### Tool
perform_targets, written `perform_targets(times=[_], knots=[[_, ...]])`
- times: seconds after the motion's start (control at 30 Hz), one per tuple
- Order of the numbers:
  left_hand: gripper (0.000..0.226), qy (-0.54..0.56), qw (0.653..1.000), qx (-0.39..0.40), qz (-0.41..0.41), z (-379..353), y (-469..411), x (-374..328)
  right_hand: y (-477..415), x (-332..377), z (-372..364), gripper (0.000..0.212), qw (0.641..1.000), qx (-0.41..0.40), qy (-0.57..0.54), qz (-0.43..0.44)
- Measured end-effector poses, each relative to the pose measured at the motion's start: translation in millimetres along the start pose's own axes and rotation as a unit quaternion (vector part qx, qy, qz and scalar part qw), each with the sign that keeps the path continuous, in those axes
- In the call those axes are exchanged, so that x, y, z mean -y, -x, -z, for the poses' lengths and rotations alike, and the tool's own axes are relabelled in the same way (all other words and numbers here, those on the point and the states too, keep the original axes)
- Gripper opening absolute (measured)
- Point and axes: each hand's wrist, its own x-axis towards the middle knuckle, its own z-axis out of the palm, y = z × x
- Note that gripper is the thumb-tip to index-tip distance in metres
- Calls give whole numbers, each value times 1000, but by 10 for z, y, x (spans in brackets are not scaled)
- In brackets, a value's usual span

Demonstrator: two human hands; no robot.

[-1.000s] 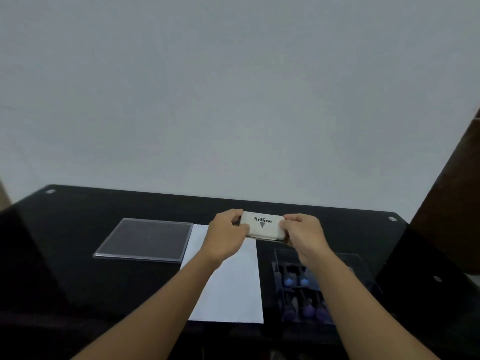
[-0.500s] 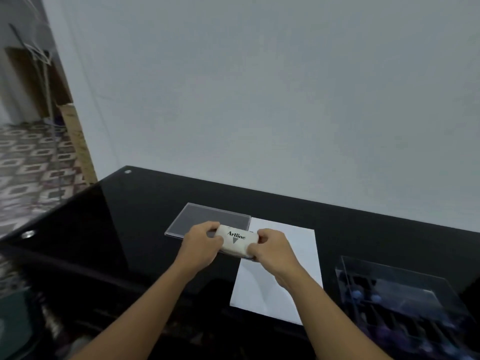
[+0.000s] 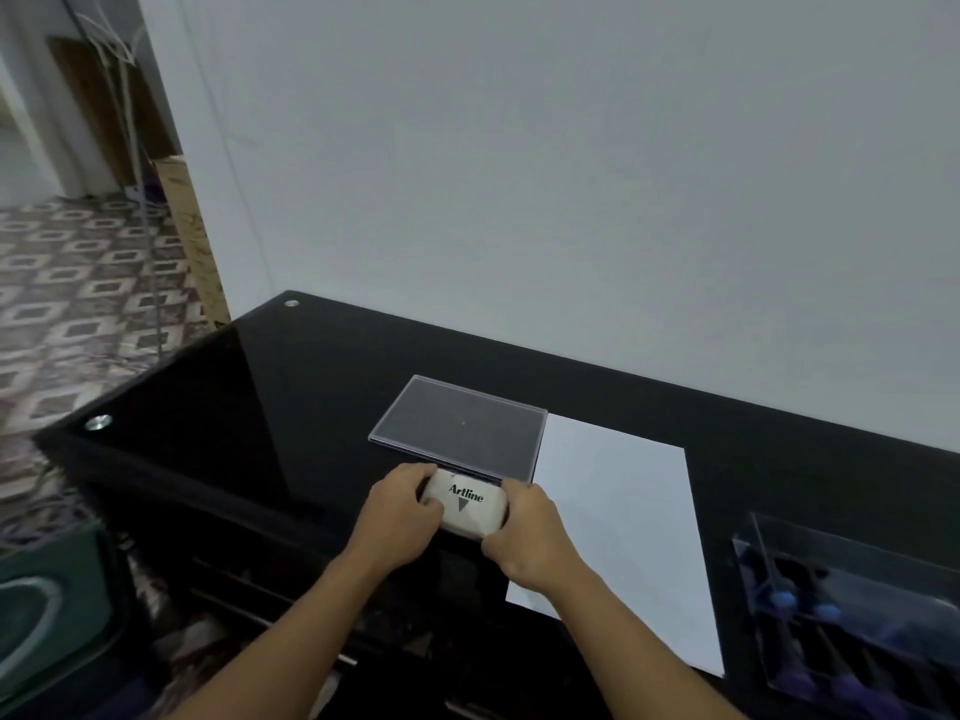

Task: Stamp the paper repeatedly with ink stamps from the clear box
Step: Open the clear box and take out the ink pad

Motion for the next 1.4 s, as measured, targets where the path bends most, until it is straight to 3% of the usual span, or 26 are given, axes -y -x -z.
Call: perform_targets(times=[0.13, 0.4, 0.57, 0.73, 0.93, 1.13, 1.4], knots=[[44, -30, 999, 22, 1, -18, -27, 106, -72, -52, -85, 30, 998, 30, 46, -17], [44, -34, 999, 34, -15, -9, -39, 261, -116, -29, -33, 36, 992, 66, 105, -15], [47, 22, 999, 31, -30, -7, -28, 361, -90, -75, 26, 33, 994, 66, 86, 6], [40, 107, 993, 39, 19, 10, -48, 338, -70, -76, 98, 44, 994, 69, 84, 24], [44, 134, 989, 43, 45, 23, -65, 369, -14, -83, 165, 51, 993, 73, 72, 54], [42, 205, 976, 44, 55, 40, -11, 303, -71, -57, 307, 23, 997, 76, -32, -5], [30, 175, 983, 43, 46, 59, 38, 207, -262, 67, 220, 38, 986, 4, -114, -120]])
